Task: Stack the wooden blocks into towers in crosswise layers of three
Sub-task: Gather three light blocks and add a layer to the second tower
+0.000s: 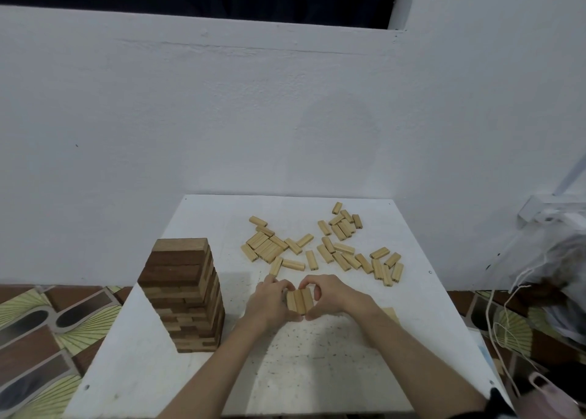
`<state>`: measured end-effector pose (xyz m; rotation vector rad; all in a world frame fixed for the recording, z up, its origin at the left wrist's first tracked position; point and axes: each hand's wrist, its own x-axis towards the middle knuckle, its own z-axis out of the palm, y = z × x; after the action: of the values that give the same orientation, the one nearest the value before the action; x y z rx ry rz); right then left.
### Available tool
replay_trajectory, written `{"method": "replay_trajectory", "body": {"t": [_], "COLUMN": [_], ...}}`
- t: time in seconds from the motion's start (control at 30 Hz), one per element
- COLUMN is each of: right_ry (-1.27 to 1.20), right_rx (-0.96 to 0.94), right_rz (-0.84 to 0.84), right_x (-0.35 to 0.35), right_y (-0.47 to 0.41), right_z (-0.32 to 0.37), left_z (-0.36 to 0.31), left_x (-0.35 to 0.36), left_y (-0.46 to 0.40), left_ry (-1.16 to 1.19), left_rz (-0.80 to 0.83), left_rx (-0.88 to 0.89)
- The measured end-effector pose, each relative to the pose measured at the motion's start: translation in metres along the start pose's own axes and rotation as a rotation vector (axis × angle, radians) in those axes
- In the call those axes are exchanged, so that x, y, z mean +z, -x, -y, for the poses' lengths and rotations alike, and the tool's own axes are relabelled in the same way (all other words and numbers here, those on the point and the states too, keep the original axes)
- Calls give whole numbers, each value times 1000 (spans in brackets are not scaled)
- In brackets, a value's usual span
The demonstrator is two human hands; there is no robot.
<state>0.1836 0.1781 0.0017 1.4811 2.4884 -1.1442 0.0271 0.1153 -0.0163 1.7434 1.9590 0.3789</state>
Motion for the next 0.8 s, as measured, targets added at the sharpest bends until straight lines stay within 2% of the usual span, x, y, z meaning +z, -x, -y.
{"method": "replay_trajectory", "body": {"t": [0.2, 0.4, 0.8], "right_ry": [0, 12, 68], "right_rx": [-19, -42, -24], "right_rz": [-5, -31, -145], "right_x": [-11, -37, -86], "right_y": [8, 27, 100], "right_z": [-1, -6, -42], "left_z": [-7, -27, -102], "left_x": [-4, -9, 12], "left_y": [2, 4, 14], "left_ry": [46, 140, 139], "left_rz": [-18, -85, -190], "left_rx": [32, 144, 349]}}
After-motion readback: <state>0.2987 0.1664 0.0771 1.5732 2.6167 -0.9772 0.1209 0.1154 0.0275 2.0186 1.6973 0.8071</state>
